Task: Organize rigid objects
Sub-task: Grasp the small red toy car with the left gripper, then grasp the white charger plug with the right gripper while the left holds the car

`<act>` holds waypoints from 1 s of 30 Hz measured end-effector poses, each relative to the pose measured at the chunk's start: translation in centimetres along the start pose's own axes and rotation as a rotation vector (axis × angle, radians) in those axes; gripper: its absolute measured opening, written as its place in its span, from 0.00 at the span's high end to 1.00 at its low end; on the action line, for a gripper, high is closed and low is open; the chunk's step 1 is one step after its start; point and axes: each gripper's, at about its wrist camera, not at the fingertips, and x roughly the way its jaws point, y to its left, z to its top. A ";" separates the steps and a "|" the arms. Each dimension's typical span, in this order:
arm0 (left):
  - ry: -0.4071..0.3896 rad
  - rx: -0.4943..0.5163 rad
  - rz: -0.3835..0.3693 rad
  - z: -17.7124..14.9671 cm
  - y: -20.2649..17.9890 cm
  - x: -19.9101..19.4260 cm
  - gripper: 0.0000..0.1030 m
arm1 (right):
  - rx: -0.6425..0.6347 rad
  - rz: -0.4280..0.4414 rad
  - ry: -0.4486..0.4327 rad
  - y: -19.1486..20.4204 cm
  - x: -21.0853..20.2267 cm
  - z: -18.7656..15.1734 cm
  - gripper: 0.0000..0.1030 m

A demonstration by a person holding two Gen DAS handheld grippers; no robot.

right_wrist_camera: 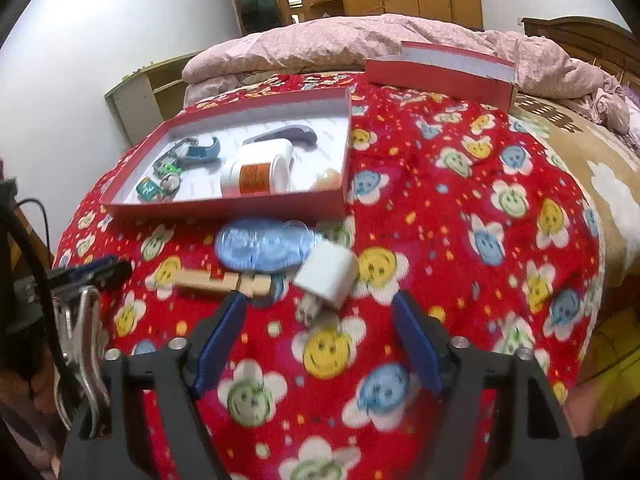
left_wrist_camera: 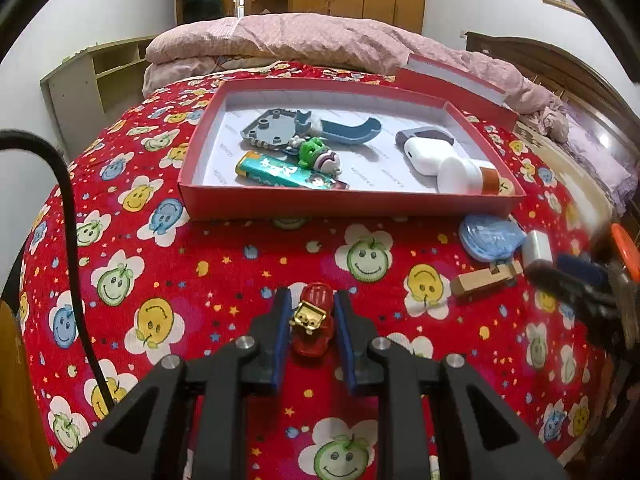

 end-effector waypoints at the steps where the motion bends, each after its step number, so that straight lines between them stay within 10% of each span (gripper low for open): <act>1: -0.002 -0.009 -0.006 0.0 0.1 0.0 0.79 | 0.004 -0.003 0.005 0.1 0.4 0.3 0.33; 9: -0.014 -0.060 -0.047 -0.1 1.0 -0.1 0.78 | 0.031 -0.045 0.036 -0.3 1.9 0.7 0.59; 30: -0.019 -0.081 -0.033 -0.5 0.7 -0.4 0.79 | -0.025 -0.145 0.028 0.9 2.4 0.4 0.59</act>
